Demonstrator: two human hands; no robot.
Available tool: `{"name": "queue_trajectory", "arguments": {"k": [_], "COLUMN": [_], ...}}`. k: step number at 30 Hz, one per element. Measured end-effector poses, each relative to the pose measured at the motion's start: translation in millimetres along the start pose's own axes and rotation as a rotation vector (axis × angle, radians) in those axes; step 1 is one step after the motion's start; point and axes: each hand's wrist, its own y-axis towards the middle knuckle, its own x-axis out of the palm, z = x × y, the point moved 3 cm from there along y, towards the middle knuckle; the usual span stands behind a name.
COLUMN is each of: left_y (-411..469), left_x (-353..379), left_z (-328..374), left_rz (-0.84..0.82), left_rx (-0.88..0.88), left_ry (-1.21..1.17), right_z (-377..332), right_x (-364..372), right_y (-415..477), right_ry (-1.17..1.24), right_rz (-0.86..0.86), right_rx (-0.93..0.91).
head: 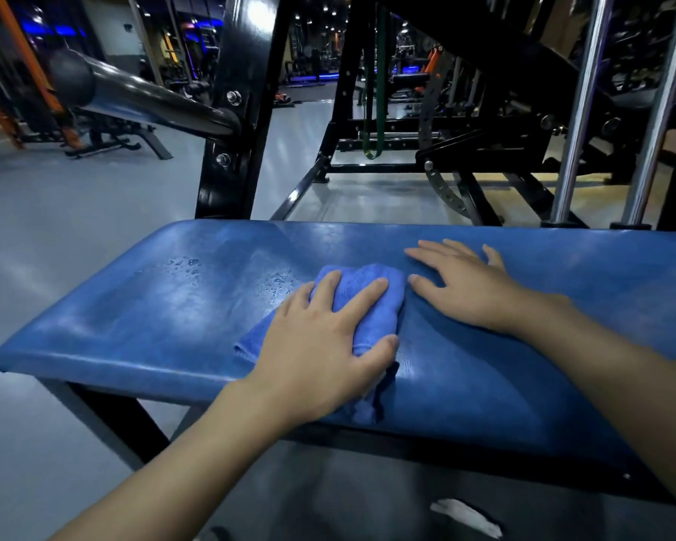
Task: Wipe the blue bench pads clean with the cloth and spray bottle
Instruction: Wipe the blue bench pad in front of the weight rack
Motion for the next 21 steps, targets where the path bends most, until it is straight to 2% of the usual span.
{"name": "queue_trajectory", "arguments": {"k": [6, 16, 21], "left_y": [38, 183, 197], "left_x": [3, 28, 33], "left_z": [-9, -49, -52], "left_rz": [-0.032, -0.119, -0.122], "left_rx": [-0.051, -0.12, -0.128], "left_ry": [-0.033, -0.065, -0.068], "right_z": [-4, -3, -2], "right_x": [15, 18, 17], "right_y": [7, 7, 7], "right_ry": [-0.038, -0.04, -0.023], "right_rz": [-0.083, -0.046, -0.038], "right_rx": [0.025, 0.022, 0.022]}}
